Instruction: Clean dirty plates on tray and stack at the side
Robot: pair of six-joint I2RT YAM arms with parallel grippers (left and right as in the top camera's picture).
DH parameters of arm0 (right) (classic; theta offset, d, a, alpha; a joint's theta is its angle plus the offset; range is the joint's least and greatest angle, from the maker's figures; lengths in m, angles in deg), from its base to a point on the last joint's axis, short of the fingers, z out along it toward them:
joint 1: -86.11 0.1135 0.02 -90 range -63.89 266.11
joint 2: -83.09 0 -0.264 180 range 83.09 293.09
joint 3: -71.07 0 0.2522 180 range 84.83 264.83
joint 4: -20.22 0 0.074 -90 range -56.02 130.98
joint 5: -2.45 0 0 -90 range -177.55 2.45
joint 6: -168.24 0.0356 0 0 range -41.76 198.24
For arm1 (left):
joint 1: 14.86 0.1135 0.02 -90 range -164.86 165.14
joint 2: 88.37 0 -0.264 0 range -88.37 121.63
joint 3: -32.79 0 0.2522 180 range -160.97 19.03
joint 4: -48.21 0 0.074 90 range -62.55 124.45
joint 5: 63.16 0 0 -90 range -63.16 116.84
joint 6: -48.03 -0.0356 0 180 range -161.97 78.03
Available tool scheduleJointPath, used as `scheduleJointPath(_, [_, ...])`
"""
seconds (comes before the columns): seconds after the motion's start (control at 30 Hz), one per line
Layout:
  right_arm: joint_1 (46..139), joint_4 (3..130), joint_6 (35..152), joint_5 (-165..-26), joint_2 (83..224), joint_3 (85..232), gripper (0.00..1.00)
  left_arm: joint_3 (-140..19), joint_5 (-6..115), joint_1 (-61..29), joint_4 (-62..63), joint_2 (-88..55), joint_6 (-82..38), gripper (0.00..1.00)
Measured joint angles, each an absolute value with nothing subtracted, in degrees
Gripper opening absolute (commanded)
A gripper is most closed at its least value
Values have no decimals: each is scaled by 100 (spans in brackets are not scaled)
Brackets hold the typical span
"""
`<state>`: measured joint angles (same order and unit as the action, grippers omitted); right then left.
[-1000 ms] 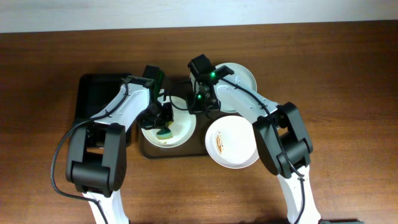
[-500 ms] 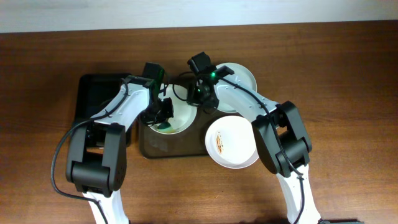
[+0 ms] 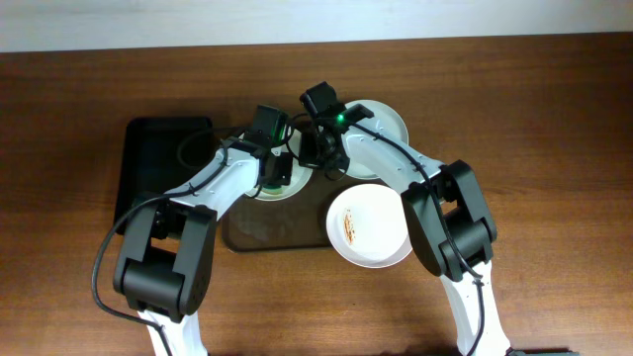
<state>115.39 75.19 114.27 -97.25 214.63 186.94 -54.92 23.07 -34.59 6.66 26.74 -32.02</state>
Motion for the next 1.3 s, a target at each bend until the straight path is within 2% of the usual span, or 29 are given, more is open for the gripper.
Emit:
scheduleJointPath(0.07, [11539,7519,11423,-9725,21463,18694,4,-5466,1712,-3417,677,2671,-3086,1])
scheduleJointPath(0.13, [11539,7521,11425,-9722,21463,18694,4,-5412,816,-3227,639,2671,-2432,1])
scheduleJointPath(0.23, [11541,7506,11420,-9733,21463,18694,4,-5357,381,-3122,731,2674,-1512,1])
scheduleJointPath(0.3, [11541,7510,11420,-9746,21463,18694,4,-5355,818,-3102,792,2674,-1748,1])
scheduleJointPath(0.43, [11539,7532,11407,-9746,21463,18694,4,-5394,3087,-2927,932,2647,-3178,1])
scheduleJointPath(0.5, [11539,7534,11401,-9746,21463,18694,4,-5377,3509,-2768,1039,2650,-3230,1])
scheduleJointPath(0.53, [11539,7534,11398,-9746,21463,18694,4,-5357,3548,-2641,1149,2656,-3116,1])
scheduleJointPath(0.67, [11539,7528,11401,-9749,21463,18694,4,-5326,2047,-2464,1498,2682,-1757,1])
scheduleJointPath(0.77, [11541,7530,11398,-9770,21463,18694,4,-5392,1988,-2534,954,2680,-1534,1])
scheduleJointPath(0.9, [11541,7552,11403,-9768,21463,18694,4,-5416,4514,-2525,268,2639,-2520,1])
scheduleJointPath(0.97, [11541,7552,11398,-9768,21463,18694,4,-5318,5072,-2541,683,2695,-2640,1])
scheduleJointPath(1.07, [11541,7552,11401,-9768,21463,18694,4,-5278,4740,-2556,1365,2748,-2323,1])
scheduleJointPath(1.17, [11539,7552,11398,-9768,21463,18694,4,-5263,3529,-2567,2141,2779,-1829,1])
scheduleJointPath(1.27, [11539,7552,11398,-9768,21463,18694,4,-5291,2720,-2573,1890,2779,-1733,1])
scheduleJointPath(1.3, [11539,7552,11398,-9768,21463,18694,4,-5381,2630,-2573,1361,2757,-1724,1])
